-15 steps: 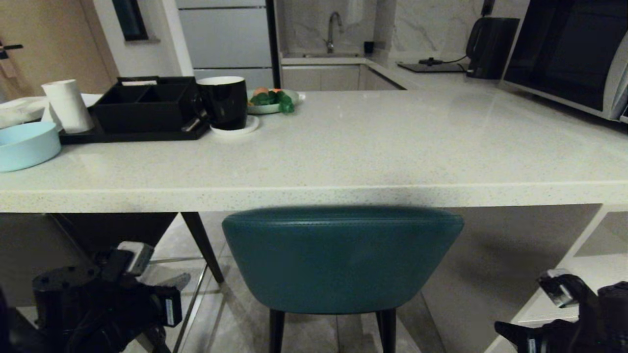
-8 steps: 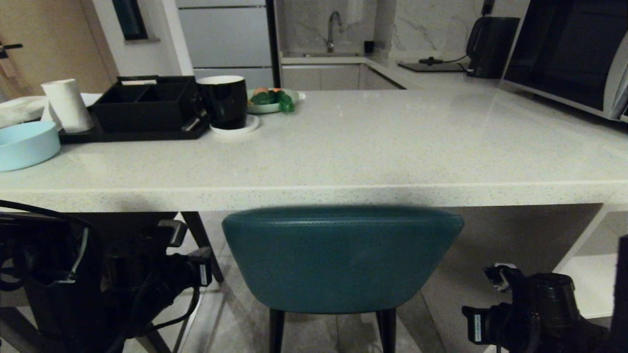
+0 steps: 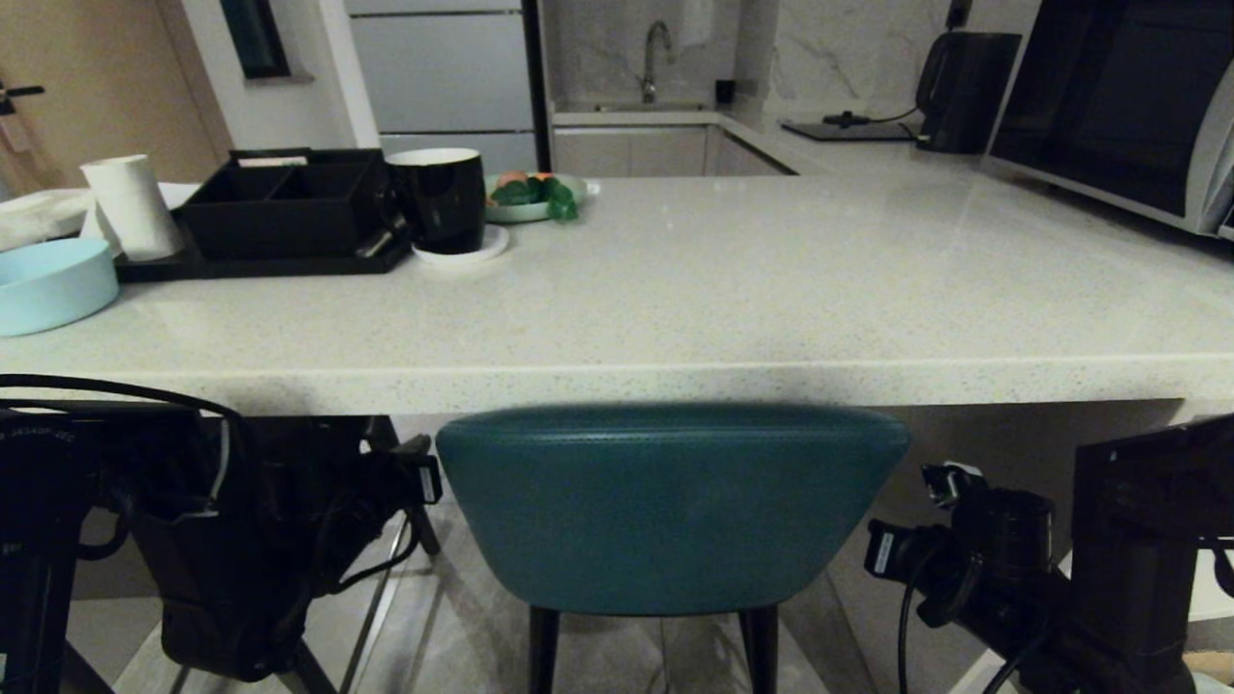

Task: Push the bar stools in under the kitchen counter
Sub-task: Pull the blue chair out from under the dining table

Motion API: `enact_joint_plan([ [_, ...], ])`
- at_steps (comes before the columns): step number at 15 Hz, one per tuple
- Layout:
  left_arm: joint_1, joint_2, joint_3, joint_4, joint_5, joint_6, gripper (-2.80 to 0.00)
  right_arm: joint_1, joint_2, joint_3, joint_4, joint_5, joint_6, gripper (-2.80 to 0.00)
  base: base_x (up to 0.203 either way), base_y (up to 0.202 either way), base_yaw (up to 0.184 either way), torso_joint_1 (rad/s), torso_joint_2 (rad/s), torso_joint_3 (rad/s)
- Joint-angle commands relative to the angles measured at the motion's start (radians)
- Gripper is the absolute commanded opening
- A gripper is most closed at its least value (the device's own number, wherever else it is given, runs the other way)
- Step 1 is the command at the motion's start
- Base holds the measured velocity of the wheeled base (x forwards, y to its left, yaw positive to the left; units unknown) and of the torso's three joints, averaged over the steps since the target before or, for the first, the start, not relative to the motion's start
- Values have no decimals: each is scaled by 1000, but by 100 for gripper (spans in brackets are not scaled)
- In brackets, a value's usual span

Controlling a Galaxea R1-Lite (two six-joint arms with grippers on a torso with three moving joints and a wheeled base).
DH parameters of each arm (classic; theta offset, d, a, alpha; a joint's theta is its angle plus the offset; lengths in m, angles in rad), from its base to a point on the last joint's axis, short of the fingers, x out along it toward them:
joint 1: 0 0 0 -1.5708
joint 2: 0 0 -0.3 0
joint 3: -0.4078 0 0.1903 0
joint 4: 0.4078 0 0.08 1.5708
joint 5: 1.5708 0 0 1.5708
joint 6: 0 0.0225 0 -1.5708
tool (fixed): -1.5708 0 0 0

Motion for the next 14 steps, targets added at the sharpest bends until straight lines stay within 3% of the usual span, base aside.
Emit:
enact_joint_plan([
  [1,-2,16,-50,-9,37,0,-280,-5,-19,-55,-9,-2,3,-280,0,0,0,0,0,0],
  [4,-12,48,-131,-9,91,-2,-280,-18,-37,-147,6,-24,7,-280,0,0,0,0,0,0],
  [11,-76,61,-217,-9,102,-3,-280,-40,-29,-379,116,-49,9,-280,0,0,0,0,0,0],
  [14,-109,62,-225,-9,106,-3,-280,2,-29,-420,156,-50,10,-280,0,0,0,0,0,0],
])
